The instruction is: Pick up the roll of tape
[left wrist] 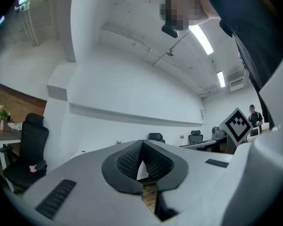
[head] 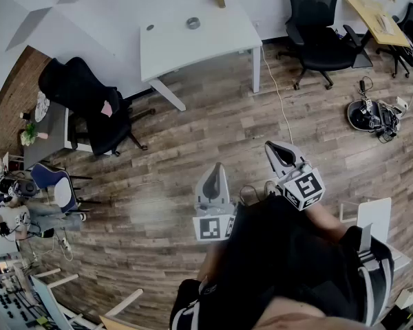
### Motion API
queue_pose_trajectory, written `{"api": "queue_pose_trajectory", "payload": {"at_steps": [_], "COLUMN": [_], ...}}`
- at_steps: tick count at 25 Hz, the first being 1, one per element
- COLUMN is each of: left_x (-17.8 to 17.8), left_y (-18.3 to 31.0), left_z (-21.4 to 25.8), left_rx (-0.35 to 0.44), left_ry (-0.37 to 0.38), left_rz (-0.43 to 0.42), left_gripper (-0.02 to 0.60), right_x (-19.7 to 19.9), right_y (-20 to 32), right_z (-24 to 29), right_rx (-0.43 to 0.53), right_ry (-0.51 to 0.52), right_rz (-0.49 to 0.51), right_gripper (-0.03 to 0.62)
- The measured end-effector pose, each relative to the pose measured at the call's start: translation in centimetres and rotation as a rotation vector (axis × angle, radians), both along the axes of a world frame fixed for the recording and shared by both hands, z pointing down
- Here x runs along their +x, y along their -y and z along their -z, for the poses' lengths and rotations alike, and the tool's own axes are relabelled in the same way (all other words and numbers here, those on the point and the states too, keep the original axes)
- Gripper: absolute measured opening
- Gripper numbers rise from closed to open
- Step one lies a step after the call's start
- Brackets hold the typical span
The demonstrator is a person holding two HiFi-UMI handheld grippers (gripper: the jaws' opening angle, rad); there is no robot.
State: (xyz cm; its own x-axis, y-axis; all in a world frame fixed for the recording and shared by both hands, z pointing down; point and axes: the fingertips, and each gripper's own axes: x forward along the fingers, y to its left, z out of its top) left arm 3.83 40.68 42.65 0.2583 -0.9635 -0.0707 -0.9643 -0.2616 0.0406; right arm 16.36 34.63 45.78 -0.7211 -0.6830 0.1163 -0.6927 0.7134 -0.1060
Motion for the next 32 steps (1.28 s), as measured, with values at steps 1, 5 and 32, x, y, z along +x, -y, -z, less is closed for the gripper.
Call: {"api": "queue_pose_trajectory", "payload": {"at_steps": [1,5,32], "left_x": [0.1,0.5,7.6], "left_y": [0.0,0.2,7.0], "left_z": [0.0,0.0,-2.8], "left_rx": [0.002,0.006,-0.068], "left_ry": [0.000,-0.001,-0.007], "left_rz": [0.001,0.002,0.075], "left_gripper": [0.021,0.021,0.021], "right_x": [0.0,0.3,7.2], "right_y": [0.0,0.0,8.1], "right_z": [0.0,0.0,-3.6], "right_rx": [0.000,0.006,-0.045], "right_ry": [0.000,0.005,0.016], "right_rz": [0.002,0.009,0.091], "right_gripper": [0.012,0.012,0.012]}}
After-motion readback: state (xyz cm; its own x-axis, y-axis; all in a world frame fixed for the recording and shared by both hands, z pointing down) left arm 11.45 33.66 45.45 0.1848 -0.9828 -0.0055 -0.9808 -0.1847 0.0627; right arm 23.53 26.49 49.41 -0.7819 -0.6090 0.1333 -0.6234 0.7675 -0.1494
